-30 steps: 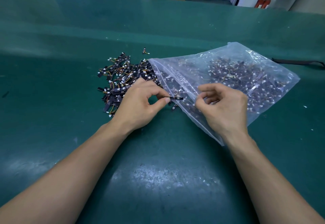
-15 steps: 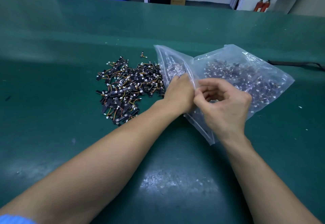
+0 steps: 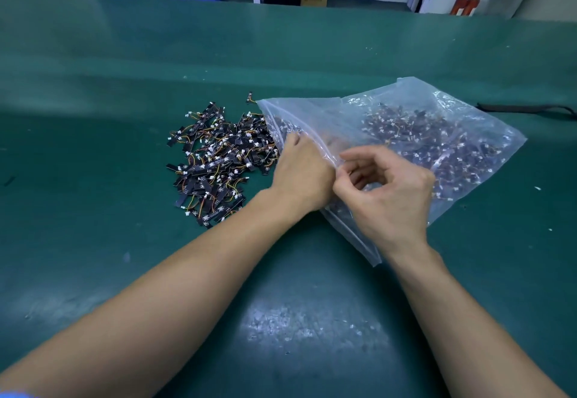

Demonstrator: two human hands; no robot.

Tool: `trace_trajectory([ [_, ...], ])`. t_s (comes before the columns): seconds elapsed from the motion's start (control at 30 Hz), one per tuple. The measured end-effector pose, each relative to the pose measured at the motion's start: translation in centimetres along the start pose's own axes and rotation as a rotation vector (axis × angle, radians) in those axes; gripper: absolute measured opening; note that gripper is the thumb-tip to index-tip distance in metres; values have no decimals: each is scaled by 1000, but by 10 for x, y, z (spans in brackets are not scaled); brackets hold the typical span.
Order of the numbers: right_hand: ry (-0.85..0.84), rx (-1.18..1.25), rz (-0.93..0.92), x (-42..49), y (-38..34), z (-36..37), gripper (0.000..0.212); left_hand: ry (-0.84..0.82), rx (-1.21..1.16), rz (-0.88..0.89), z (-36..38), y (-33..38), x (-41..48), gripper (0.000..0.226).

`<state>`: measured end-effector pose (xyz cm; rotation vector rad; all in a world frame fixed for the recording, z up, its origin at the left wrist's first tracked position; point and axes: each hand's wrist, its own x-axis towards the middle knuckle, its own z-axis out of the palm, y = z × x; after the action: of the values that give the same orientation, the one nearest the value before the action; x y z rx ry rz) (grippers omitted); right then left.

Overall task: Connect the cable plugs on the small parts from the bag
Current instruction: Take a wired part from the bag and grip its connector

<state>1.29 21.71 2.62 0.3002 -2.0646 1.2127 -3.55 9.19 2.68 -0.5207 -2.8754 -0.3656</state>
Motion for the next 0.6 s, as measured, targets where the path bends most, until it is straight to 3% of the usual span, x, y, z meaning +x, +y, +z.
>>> trace_trajectory([
  [0.03, -14, -1, -1, -1, 1, 1, 21, 14, 105, 62, -3, -6, -5, 30],
  [0.1, -49, -20, -8, -3, 2, 3, 20, 77, 50, 88, -7, -25, -20, 34],
  [0.2, -119, -35, -26, -5, 4, 5, 21, 147, -64, 124, -20, -53, -41, 19],
  [0.27, -207, -58, -17, -8, 6, 7, 24, 151, -112, 49, -27, -74, -48, 11],
  [0.4, -422, -130, 76, -13, 9, 10, 23, 83, -124, -82, -37, -103, -57, 5],
  [0.6, -415, -99, 171, -14, 7, 10, 8, -67, -139, -82, -47, -130, -63, 19],
])
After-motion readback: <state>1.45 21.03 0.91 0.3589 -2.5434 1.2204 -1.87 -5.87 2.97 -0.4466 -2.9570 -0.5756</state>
